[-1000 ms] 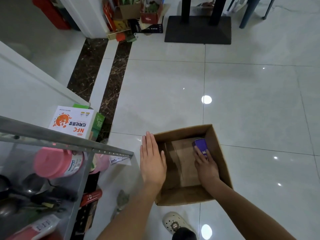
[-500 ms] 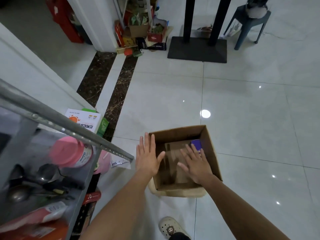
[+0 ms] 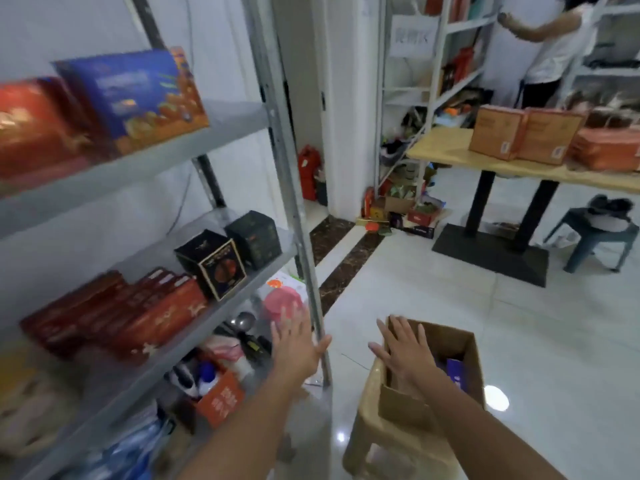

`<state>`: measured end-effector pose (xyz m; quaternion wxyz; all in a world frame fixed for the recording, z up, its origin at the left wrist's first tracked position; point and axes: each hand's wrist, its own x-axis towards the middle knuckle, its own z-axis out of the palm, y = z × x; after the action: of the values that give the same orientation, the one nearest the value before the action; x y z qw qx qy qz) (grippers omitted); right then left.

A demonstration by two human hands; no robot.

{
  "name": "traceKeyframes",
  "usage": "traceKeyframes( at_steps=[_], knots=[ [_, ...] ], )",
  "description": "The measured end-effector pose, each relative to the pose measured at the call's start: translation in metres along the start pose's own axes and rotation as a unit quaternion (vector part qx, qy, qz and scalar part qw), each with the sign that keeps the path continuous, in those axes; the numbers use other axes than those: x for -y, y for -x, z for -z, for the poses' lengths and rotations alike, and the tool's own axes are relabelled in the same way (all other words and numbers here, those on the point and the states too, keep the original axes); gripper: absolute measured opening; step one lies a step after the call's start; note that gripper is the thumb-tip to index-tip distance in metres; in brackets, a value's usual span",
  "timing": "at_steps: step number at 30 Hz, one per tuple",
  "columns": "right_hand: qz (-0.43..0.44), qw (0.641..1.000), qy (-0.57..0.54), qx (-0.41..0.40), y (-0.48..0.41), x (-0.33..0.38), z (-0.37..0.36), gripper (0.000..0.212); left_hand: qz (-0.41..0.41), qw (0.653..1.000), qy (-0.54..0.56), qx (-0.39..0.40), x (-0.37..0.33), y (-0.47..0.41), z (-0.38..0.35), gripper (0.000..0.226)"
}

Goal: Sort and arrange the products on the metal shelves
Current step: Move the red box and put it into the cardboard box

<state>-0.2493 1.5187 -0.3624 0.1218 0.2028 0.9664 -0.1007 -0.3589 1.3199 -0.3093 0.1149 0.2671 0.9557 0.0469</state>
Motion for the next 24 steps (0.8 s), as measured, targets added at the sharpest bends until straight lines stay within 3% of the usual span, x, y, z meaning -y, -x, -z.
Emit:
traceKeyframes(
  at_steps=[4,11,17,24],
  knots=[
    [0.079,0.995,0.007,-0.055,0.019,0.083,0.059,0.070,0.063,0.992,0.018,-0.103,0.061,0.074,0.066,0.080],
    [0.214,0.957,0.039,-0.192,0.056,0.239,0.183,0.067,0.161,0.945,-0.031,-0.281,0.151,0.175,0.186,0.080],
    [0.294,0.916,0.026,-0.273,0.079,0.312,0.259,0.066,0.201,0.923,-0.040,-0.325,0.193,0.213,0.232,0.080],
    [0.334,0.889,0.055,-0.309,0.078,0.365,0.288,0.067,0.241,0.916,-0.069,-0.313,0.208,0.206,0.246,0.082]
  ],
)
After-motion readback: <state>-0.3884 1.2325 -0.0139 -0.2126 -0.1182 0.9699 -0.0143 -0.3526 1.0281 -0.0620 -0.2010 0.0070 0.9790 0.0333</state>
